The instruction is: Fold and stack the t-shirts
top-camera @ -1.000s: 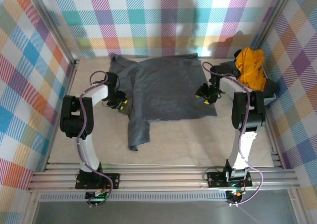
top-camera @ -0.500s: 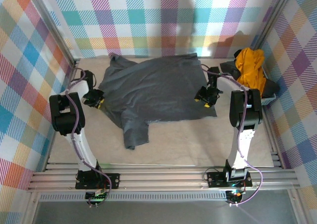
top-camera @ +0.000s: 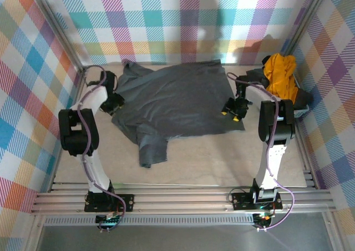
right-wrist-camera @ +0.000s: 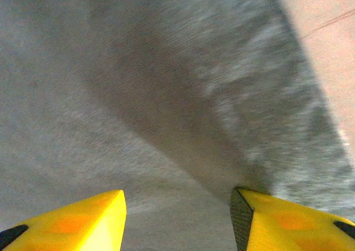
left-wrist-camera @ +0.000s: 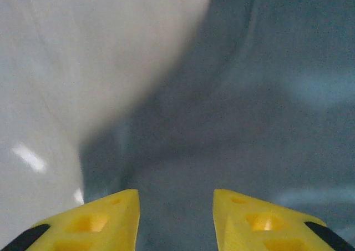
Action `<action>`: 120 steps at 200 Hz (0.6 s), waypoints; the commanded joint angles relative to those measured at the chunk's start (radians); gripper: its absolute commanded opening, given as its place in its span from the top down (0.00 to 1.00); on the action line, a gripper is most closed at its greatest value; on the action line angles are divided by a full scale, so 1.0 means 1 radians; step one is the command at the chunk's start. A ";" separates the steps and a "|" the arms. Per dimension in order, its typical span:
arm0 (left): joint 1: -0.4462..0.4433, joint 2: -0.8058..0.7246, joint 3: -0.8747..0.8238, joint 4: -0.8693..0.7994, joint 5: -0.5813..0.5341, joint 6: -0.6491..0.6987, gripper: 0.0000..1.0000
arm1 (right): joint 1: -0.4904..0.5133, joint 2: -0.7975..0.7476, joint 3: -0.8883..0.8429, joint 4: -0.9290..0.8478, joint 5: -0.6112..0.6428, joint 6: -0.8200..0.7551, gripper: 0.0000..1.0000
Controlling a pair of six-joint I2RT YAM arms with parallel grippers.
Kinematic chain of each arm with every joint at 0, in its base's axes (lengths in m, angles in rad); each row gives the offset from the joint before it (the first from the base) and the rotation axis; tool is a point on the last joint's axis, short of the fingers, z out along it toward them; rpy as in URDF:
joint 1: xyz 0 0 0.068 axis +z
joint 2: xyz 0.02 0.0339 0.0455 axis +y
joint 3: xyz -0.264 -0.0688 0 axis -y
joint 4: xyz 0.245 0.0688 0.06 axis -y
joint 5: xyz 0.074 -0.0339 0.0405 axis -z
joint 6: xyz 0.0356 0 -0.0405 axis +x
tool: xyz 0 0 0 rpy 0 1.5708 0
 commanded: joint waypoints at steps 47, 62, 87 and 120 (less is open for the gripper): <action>-0.118 -0.156 -0.348 0.098 0.213 -0.286 0.61 | 0.013 -0.110 -0.036 -0.029 0.018 -0.057 0.45; -0.136 -0.170 -0.366 0.078 0.201 -0.313 0.61 | 0.018 -0.122 -0.048 -0.033 0.016 -0.059 0.45; -0.163 -0.187 -0.410 0.119 0.201 -0.335 0.61 | 0.024 -0.143 -0.085 -0.016 0.004 -0.055 0.45; -0.164 -0.145 -0.412 0.121 0.152 -0.310 0.89 | 0.024 -0.131 -0.106 -0.017 0.028 -0.060 0.45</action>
